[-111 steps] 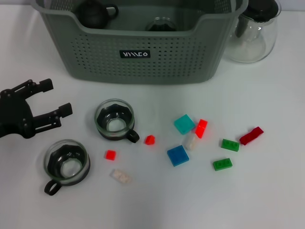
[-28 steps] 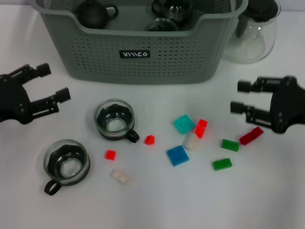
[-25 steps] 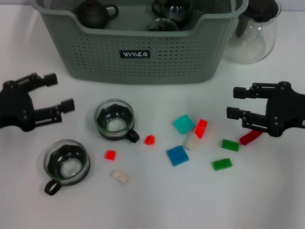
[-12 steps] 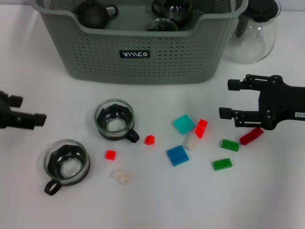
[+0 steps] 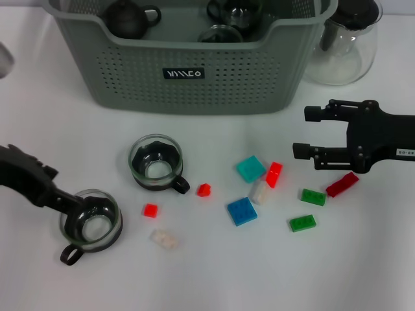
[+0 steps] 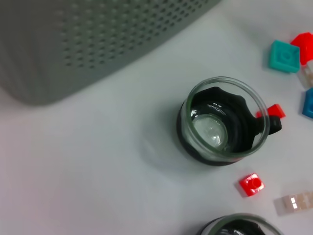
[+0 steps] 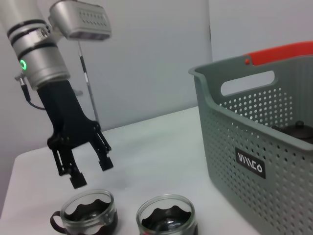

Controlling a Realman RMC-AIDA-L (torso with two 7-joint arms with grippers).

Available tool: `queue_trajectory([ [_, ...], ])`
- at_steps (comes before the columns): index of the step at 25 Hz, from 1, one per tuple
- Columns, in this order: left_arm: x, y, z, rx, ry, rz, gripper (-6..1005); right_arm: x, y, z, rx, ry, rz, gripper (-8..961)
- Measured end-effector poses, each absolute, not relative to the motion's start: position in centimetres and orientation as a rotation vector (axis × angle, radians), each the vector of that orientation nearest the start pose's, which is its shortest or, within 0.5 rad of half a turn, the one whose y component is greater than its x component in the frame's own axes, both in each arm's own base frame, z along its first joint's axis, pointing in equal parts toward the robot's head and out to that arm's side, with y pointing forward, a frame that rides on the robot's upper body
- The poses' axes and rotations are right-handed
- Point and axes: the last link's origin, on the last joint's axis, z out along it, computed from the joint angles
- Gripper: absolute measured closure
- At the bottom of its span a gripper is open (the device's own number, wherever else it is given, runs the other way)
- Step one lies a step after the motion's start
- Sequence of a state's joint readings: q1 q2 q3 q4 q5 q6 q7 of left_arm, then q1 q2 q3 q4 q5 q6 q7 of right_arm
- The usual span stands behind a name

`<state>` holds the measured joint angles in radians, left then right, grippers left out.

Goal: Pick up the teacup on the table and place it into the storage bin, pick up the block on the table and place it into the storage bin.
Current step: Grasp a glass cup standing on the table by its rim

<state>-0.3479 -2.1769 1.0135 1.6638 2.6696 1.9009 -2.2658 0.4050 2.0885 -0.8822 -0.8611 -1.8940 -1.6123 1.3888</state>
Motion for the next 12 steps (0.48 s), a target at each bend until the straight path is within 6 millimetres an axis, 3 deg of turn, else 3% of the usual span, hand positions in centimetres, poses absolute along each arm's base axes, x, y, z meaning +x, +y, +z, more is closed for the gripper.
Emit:
queue_trajectory([
  [4, -24.01, 28.52, 5.95, -2.572, -1.107, 0.452, 142, 25.61, 30.73, 0.65, -2.806, 0.47, 0.666, 156],
  [12, -24.28, 28.59, 6.46, -2.523, -1.159, 0.442, 143, 25.69, 30.49, 0.56, -2.808, 0.478, 0.676, 156],
])
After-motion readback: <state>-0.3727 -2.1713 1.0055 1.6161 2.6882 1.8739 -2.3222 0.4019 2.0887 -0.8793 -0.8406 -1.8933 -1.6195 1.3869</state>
